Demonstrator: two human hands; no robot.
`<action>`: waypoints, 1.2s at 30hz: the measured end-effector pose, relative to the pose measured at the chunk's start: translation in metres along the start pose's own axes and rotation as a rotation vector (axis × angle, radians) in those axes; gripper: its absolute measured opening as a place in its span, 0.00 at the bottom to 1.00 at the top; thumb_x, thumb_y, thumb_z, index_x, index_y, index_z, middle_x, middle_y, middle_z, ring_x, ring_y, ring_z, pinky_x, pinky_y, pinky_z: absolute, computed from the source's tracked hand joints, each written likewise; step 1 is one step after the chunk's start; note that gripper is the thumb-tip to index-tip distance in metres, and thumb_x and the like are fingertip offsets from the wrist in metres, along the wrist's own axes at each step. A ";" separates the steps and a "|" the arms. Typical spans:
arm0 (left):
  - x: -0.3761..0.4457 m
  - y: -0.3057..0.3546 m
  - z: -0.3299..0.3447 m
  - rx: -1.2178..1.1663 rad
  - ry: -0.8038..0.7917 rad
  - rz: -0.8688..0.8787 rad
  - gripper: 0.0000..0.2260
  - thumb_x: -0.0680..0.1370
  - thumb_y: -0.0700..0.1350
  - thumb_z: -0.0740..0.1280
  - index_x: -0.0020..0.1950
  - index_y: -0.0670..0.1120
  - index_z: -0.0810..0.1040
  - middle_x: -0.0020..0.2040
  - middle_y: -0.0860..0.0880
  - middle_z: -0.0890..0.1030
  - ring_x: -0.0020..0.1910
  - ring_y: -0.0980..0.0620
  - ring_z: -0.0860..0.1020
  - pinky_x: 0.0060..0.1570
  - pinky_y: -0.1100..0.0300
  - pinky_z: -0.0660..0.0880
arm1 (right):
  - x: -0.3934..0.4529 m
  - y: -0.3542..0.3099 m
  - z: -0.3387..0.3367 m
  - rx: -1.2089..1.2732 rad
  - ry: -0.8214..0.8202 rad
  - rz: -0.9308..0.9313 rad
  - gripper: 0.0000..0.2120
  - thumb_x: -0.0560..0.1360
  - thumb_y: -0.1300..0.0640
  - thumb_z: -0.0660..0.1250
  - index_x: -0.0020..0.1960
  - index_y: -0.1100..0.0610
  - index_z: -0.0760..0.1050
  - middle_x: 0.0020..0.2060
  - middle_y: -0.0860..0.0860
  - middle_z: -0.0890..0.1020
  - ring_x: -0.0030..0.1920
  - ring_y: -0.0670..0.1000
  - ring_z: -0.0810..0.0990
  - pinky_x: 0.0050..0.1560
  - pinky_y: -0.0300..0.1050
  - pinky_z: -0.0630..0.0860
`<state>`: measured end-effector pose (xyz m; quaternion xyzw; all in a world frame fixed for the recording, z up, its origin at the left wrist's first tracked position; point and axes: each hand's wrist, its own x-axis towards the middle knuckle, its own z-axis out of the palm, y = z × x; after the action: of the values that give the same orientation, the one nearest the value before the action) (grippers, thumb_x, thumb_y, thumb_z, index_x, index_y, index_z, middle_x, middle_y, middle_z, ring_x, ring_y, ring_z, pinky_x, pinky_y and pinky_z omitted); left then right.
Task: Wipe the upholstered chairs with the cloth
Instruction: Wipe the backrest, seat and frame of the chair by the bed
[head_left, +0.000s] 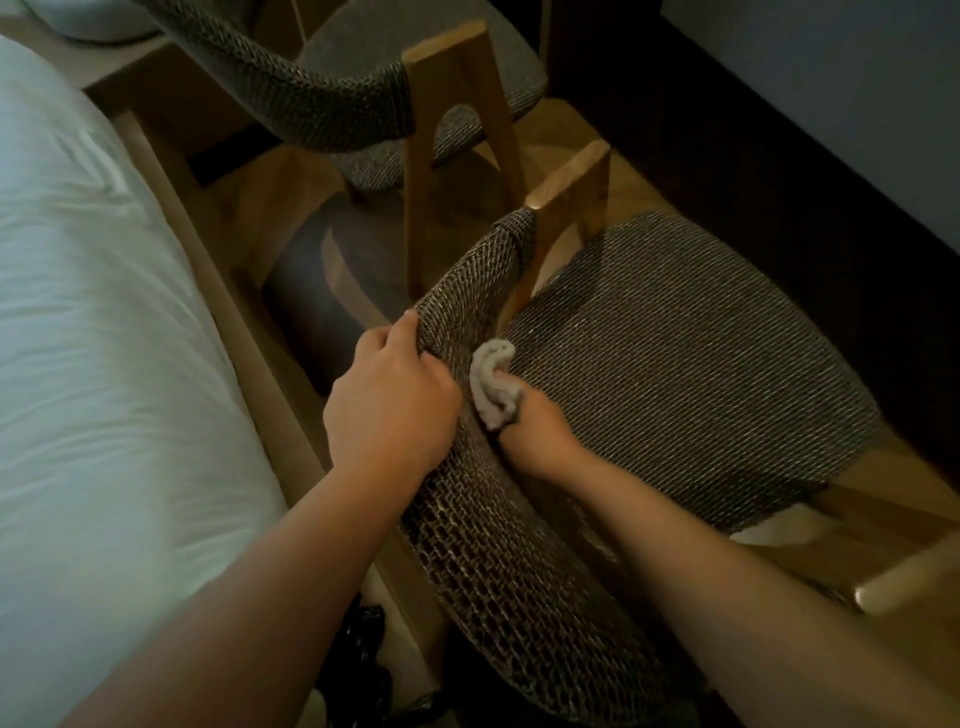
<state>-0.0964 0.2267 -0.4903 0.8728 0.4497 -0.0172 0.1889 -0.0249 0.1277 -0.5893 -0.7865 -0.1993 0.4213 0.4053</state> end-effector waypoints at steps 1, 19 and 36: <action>0.001 0.000 0.000 0.000 0.003 -0.002 0.22 0.81 0.51 0.54 0.76 0.54 0.61 0.72 0.49 0.68 0.60 0.46 0.75 0.48 0.58 0.64 | 0.005 0.004 -0.011 0.078 0.016 0.041 0.14 0.76 0.57 0.63 0.61 0.57 0.73 0.48 0.48 0.80 0.48 0.48 0.80 0.45 0.32 0.74; 0.001 -0.004 0.003 -0.034 0.036 0.021 0.21 0.81 0.50 0.55 0.75 0.55 0.63 0.70 0.50 0.70 0.61 0.48 0.74 0.49 0.60 0.61 | 0.062 0.040 -0.001 0.499 0.158 0.440 0.10 0.79 0.62 0.56 0.56 0.62 0.73 0.44 0.58 0.81 0.40 0.56 0.82 0.38 0.51 0.82; 0.001 0.001 -0.003 -0.039 0.007 -0.009 0.22 0.80 0.51 0.57 0.74 0.54 0.65 0.69 0.49 0.71 0.62 0.46 0.74 0.57 0.54 0.69 | -0.039 0.054 -0.014 -0.261 -0.224 0.085 0.07 0.76 0.57 0.66 0.50 0.56 0.81 0.47 0.52 0.84 0.47 0.51 0.82 0.48 0.41 0.75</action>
<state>-0.0958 0.2277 -0.4879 0.8669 0.4546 -0.0060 0.2043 -0.0371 0.0631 -0.6088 -0.7883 -0.2629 0.4935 0.2569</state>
